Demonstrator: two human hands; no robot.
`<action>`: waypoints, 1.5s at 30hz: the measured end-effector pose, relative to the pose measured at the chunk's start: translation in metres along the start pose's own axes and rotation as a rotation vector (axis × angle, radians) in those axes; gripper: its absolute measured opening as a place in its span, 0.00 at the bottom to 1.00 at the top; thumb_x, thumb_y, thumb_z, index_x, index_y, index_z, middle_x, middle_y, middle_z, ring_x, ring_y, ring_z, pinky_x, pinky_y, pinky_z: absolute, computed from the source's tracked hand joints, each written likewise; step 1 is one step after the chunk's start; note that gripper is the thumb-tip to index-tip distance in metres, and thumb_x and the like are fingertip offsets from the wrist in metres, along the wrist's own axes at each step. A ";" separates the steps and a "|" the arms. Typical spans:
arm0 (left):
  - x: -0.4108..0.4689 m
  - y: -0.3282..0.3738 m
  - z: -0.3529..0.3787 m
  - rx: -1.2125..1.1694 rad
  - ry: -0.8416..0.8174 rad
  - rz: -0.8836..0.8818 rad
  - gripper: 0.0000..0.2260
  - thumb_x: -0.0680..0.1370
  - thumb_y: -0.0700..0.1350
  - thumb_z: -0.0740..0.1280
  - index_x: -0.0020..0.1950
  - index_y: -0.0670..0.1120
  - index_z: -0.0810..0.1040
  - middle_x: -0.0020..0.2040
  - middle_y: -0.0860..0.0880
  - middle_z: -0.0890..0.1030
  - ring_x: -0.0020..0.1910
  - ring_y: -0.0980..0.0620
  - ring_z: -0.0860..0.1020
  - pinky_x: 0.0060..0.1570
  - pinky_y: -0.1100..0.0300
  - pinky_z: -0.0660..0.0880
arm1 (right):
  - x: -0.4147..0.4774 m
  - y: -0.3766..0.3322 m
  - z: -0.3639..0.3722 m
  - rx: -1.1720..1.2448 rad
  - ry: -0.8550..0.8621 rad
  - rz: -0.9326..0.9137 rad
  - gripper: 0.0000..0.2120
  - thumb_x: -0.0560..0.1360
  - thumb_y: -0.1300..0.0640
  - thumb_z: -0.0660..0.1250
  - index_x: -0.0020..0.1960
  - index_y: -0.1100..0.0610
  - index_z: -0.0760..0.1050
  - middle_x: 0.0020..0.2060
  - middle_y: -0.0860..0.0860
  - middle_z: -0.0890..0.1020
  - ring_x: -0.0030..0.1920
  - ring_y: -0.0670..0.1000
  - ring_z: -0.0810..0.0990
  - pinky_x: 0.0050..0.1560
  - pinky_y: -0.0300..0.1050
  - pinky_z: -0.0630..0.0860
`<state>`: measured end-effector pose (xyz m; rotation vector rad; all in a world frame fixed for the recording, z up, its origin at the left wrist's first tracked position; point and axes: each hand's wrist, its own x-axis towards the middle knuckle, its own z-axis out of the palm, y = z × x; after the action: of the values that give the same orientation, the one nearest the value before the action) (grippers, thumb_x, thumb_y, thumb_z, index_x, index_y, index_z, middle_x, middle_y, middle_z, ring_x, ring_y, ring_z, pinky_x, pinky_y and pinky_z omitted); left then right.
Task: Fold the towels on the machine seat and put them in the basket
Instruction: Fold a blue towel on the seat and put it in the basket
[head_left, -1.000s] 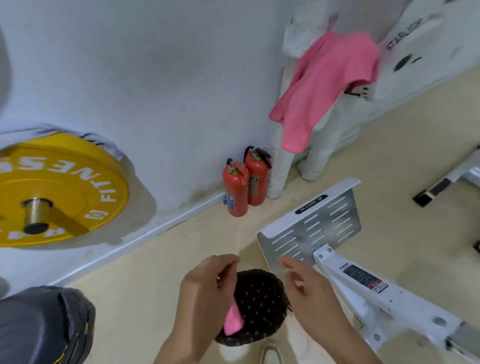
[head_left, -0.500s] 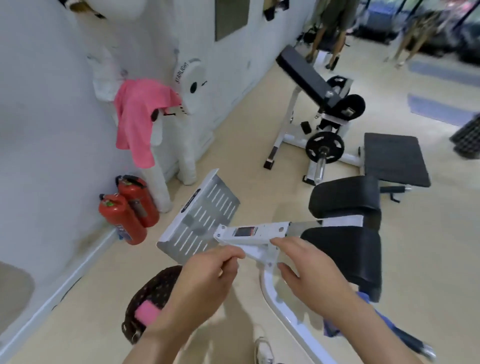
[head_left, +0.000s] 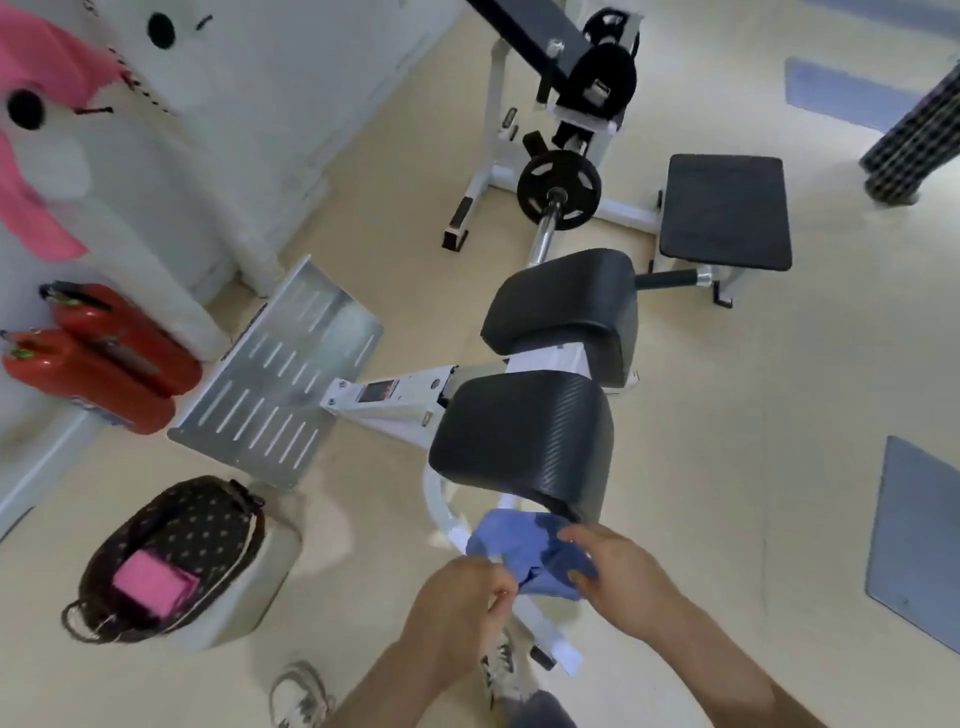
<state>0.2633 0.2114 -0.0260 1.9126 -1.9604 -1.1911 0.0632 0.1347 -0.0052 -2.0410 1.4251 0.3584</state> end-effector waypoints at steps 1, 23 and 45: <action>0.010 0.008 0.021 -0.024 -0.030 -0.030 0.12 0.74 0.50 0.57 0.47 0.48 0.79 0.46 0.50 0.80 0.47 0.51 0.75 0.50 0.54 0.73 | 0.005 0.014 0.009 0.019 -0.035 0.002 0.22 0.76 0.55 0.62 0.70 0.50 0.68 0.67 0.46 0.72 0.64 0.50 0.74 0.60 0.39 0.68; 0.040 0.081 0.082 -0.701 0.157 -0.428 0.14 0.72 0.38 0.65 0.30 0.54 0.76 0.26 0.56 0.73 0.28 0.56 0.70 0.33 0.61 0.68 | 0.012 0.082 0.000 0.035 -0.223 -0.044 0.12 0.71 0.55 0.65 0.32 0.44 0.68 0.34 0.44 0.75 0.40 0.49 0.76 0.33 0.35 0.68; -0.157 0.285 -0.029 -0.662 0.216 0.013 0.11 0.67 0.51 0.76 0.43 0.46 0.79 0.30 0.45 0.69 0.33 0.44 0.61 0.33 0.52 0.54 | -0.164 0.108 -0.263 -0.078 0.090 -0.503 0.06 0.72 0.52 0.72 0.37 0.51 0.77 0.33 0.48 0.80 0.34 0.46 0.75 0.34 0.41 0.70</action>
<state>0.0881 0.3029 0.2340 1.5868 -1.2474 -1.3411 -0.1309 0.0687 0.2513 -2.4114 0.9062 0.1104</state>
